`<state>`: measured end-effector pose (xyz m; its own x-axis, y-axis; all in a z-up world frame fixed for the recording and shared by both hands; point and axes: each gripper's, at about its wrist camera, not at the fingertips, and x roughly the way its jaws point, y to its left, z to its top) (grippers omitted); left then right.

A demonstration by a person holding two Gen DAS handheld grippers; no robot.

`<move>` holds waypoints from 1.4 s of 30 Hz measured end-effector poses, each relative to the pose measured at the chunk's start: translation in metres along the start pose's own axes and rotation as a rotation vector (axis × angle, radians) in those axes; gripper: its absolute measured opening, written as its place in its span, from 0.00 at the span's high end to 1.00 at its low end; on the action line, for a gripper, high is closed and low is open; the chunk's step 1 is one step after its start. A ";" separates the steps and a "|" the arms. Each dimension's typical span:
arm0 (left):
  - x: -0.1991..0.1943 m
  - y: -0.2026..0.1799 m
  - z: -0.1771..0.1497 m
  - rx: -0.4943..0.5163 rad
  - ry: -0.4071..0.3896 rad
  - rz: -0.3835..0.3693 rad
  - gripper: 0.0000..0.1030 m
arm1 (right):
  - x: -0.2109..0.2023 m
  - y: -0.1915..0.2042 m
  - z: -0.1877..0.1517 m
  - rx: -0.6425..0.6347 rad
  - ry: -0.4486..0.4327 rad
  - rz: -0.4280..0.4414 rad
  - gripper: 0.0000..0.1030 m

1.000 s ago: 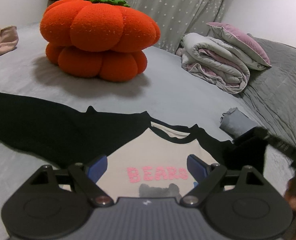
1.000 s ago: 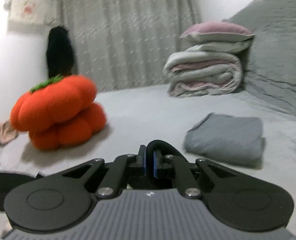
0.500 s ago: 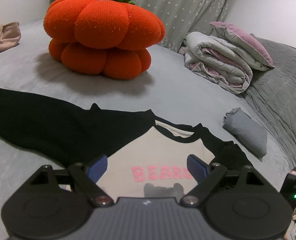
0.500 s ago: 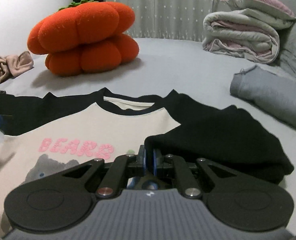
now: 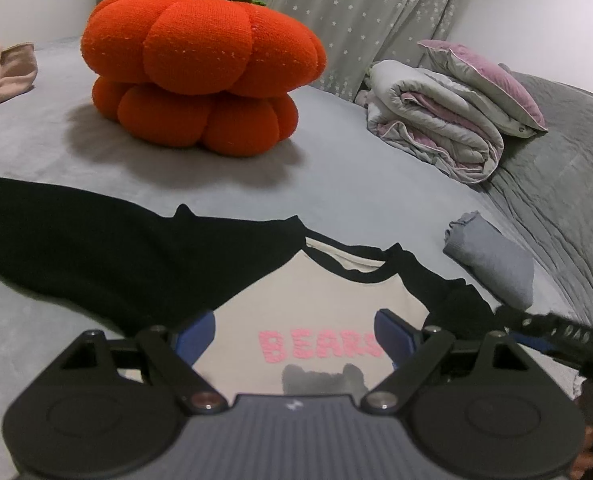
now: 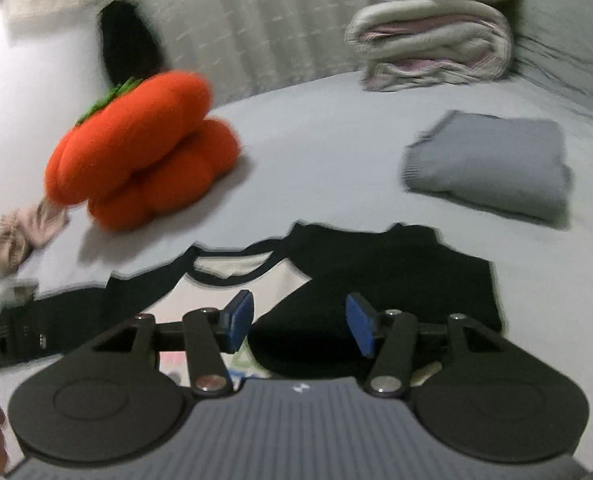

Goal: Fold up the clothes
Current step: 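Lift the black sleeve with the right gripper and carry it over the sweatshirt body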

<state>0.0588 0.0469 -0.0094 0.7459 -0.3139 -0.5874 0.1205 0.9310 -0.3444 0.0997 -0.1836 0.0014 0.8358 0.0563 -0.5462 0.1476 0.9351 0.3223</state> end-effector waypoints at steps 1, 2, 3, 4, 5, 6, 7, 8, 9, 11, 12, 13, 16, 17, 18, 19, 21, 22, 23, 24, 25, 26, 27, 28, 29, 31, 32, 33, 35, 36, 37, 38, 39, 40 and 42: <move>0.000 0.000 0.000 0.000 0.001 0.001 0.15 | -0.001 -0.008 0.002 0.035 -0.002 -0.019 0.46; 0.000 0.000 0.000 0.000 0.002 0.001 0.15 | -0.002 -0.016 0.004 0.065 -0.003 -0.040 0.46; 0.001 0.000 0.000 0.000 0.004 0.001 0.15 | -0.002 -0.025 0.005 0.099 -0.005 -0.066 0.46; 0.001 0.000 0.000 -0.001 0.006 0.002 0.15 | -0.002 -0.032 0.006 0.130 -0.004 -0.090 0.46; 0.001 0.000 -0.001 -0.001 0.007 0.002 0.15 | -0.002 -0.039 0.007 0.161 -0.002 -0.113 0.46; 0.001 0.001 -0.001 -0.001 0.009 0.002 0.15 | -0.002 -0.047 0.007 0.193 0.001 -0.135 0.46; 0.002 0.001 -0.001 -0.002 0.011 0.001 0.15 | -0.001 -0.053 0.007 0.220 0.003 -0.152 0.46; 0.002 0.001 -0.001 -0.004 0.012 0.001 0.15 | 0.000 -0.058 0.006 0.246 0.006 -0.167 0.46; 0.003 0.001 -0.001 -0.007 0.015 -0.001 0.15 | 0.001 -0.063 0.004 0.275 0.012 -0.179 0.46; 0.004 0.002 -0.001 -0.010 0.021 -0.006 0.15 | 0.005 -0.071 0.002 0.327 0.019 -0.180 0.46; 0.005 0.001 -0.001 -0.010 0.025 -0.009 0.15 | 0.007 -0.074 0.000 0.347 0.024 -0.177 0.46; 0.006 0.001 -0.001 -0.010 0.028 -0.012 0.15 | 0.009 -0.077 -0.002 0.365 0.030 -0.173 0.46; 0.010 0.001 -0.002 -0.012 0.040 -0.027 0.15 | 0.015 -0.085 -0.005 0.405 0.045 -0.177 0.46; 0.012 0.001 -0.002 -0.016 0.047 -0.034 0.15 | 0.016 -0.088 -0.006 0.416 0.049 -0.178 0.47; 0.013 0.002 -0.003 -0.021 0.053 -0.042 0.15 | 0.015 -0.089 -0.006 0.425 0.040 -0.177 0.54; 0.015 0.002 -0.003 -0.027 0.059 -0.051 0.15 | 0.014 -0.089 -0.006 0.422 0.023 -0.172 0.61; 0.017 0.002 -0.003 -0.043 0.069 -0.072 0.15 | 0.011 -0.086 -0.005 0.408 -0.016 -0.160 0.72; 0.018 0.003 -0.003 -0.054 0.074 -0.086 0.15 | 0.009 -0.085 -0.005 0.401 -0.035 -0.154 0.74; 0.019 0.004 -0.003 -0.064 0.079 -0.100 0.15 | 0.006 -0.082 -0.003 0.380 -0.062 -0.149 0.76; 0.020 0.005 -0.003 -0.073 0.082 -0.116 0.15 | 0.003 -0.078 -0.001 0.354 -0.088 -0.141 0.79; 0.021 0.005 -0.002 -0.083 0.085 -0.134 0.15 | 0.001 -0.074 0.002 0.329 -0.111 -0.133 0.81; 0.021 0.006 -0.002 -0.092 0.088 -0.152 0.15 | -0.002 -0.069 0.005 0.301 -0.134 -0.118 0.82; 0.022 0.007 -0.002 -0.101 0.091 -0.172 0.15 | -0.006 -0.063 0.008 0.275 -0.154 -0.101 0.82; 0.023 0.009 -0.002 -0.112 0.095 -0.193 0.15 | -0.009 -0.057 0.010 0.249 -0.172 -0.083 0.82; 0.024 0.010 -0.002 -0.125 0.100 -0.215 0.15 | -0.012 -0.051 0.013 0.223 -0.190 -0.066 0.82; 0.027 0.014 -0.003 -0.155 0.106 -0.259 0.15 | -0.018 -0.036 0.016 0.165 -0.219 -0.020 0.83; 0.028 0.016 -0.003 -0.171 0.107 -0.278 0.16 | -0.020 -0.029 0.017 0.137 -0.229 0.000 0.83; 0.029 0.018 -0.003 -0.190 0.107 -0.297 0.16 | -0.021 -0.021 0.018 0.109 -0.236 0.022 0.84; 0.031 0.024 -0.003 -0.234 0.107 -0.342 0.16 | -0.025 -0.004 0.018 0.050 -0.246 0.068 0.85; 0.032 0.028 -0.003 -0.264 0.109 -0.370 0.16 | -0.027 0.004 0.018 0.020 -0.248 0.089 0.85; 0.034 0.031 -0.004 -0.295 0.111 -0.397 0.17 | -0.028 0.012 0.018 -0.010 -0.250 0.110 0.85; 0.036 0.035 -0.004 -0.326 0.114 -0.423 0.17 | -0.030 0.021 0.017 -0.045 -0.251 0.132 0.85; 0.038 0.038 -0.005 -0.358 0.116 -0.450 0.17 | -0.030 0.031 0.015 -0.080 -0.250 0.151 0.85; 0.039 0.041 -0.005 -0.385 0.117 -0.472 0.17 | -0.030 0.039 0.013 -0.113 -0.245 0.170 0.85; 0.043 0.048 -0.007 -0.435 0.122 -0.507 0.17 | -0.027 0.056 0.008 -0.188 -0.225 0.208 0.85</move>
<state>0.0921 0.0763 -0.0565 0.5841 -0.7346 -0.3453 0.1422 0.5114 -0.8475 0.0892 -0.1358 0.0404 0.9363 0.1935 -0.2930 -0.1203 0.9608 0.2499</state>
